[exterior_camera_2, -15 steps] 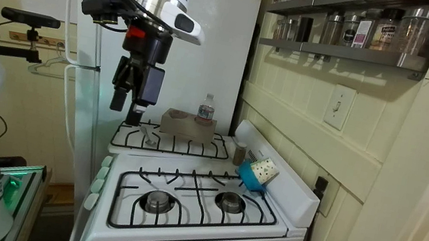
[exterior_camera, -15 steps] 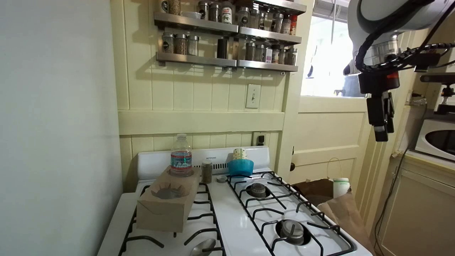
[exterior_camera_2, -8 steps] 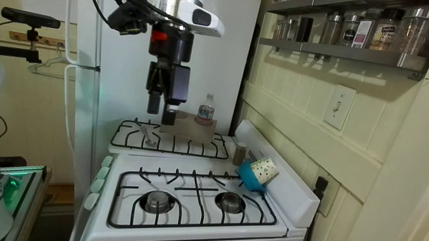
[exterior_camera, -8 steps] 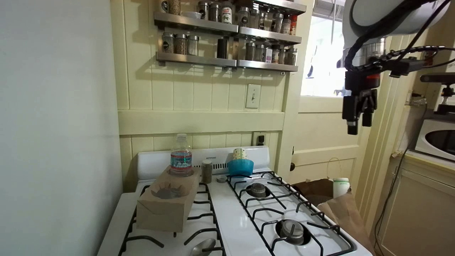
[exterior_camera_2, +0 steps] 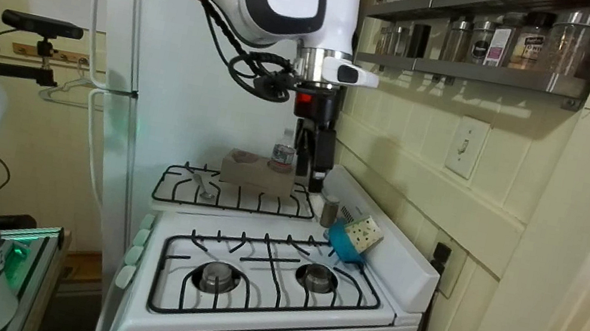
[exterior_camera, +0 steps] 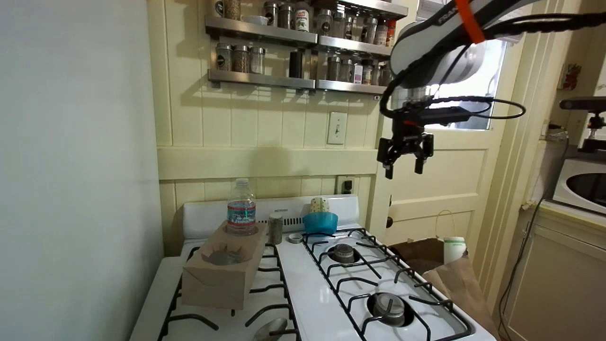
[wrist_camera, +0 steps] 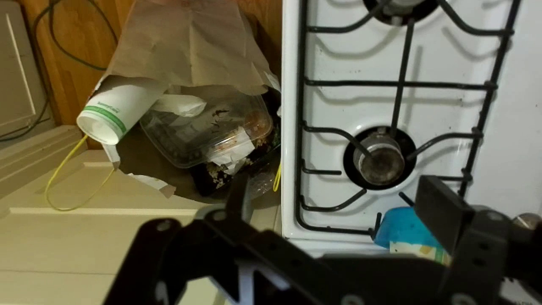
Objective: Put the coffee cup into the cup holder
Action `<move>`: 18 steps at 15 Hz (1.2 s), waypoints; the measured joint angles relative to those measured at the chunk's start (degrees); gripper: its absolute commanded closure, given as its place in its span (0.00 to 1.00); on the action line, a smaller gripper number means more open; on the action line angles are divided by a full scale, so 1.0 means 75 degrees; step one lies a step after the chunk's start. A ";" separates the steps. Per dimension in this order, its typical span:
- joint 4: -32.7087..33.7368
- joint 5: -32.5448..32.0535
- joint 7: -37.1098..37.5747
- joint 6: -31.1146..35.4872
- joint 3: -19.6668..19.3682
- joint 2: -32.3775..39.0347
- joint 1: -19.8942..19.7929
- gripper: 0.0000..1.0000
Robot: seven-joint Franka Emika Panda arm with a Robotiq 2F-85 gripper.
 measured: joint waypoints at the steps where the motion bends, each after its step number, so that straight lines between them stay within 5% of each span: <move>1: 0.0376 0.0067 0.0294 -0.0034 0.0088 0.0398 0.0006 0.00; 11: 0.1001 -0.0015 0.0572 -0.0028 0.0134 0.1042 0.0000 0.00; 18: 0.2406 -0.0791 0.0479 0.2192 0.0235 0.3053 0.0301 0.00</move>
